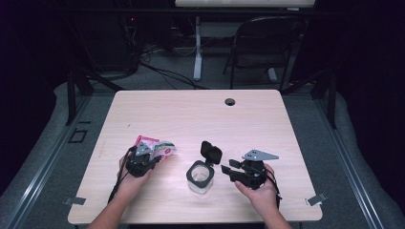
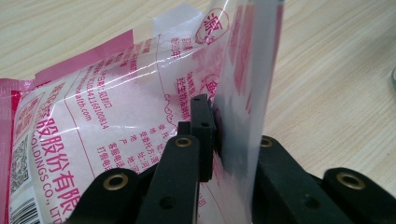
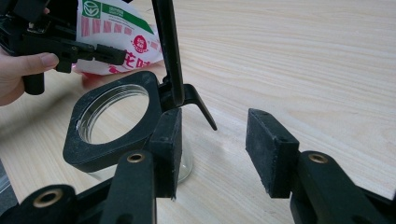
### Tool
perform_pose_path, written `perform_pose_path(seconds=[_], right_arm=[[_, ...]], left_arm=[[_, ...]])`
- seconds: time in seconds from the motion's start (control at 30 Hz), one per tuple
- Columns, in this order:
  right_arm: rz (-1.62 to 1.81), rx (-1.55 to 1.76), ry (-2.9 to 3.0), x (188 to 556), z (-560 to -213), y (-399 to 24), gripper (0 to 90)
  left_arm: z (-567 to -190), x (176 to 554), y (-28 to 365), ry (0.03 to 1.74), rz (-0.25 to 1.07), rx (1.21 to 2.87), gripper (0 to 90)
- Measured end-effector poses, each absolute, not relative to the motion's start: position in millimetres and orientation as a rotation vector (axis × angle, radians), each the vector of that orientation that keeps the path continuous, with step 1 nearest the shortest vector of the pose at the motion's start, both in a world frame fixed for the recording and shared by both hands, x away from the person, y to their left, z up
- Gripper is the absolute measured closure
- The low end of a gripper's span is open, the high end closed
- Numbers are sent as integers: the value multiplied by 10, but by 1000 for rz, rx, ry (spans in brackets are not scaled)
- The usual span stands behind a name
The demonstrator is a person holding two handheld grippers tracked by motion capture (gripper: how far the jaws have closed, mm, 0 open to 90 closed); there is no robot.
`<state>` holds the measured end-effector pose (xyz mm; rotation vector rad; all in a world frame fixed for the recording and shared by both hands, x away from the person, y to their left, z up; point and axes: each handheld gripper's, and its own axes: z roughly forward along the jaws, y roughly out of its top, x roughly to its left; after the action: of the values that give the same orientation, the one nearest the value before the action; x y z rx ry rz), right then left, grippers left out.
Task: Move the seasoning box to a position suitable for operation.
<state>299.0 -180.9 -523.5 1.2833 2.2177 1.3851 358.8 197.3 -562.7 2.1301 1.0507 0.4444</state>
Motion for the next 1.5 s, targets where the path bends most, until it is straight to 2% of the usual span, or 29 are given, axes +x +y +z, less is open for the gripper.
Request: perform_pose_path(seconds=[0.67,1.5], right_arm=[[1392,1290,2214,2991,-5239,-1814,564],[1386,1286,2213,2995,-5235,-1823,564]], left_arm=[[-5536,3592,2068,1061,413,2080,898],[-5190,3546,2371,1069,484,1999,900]])
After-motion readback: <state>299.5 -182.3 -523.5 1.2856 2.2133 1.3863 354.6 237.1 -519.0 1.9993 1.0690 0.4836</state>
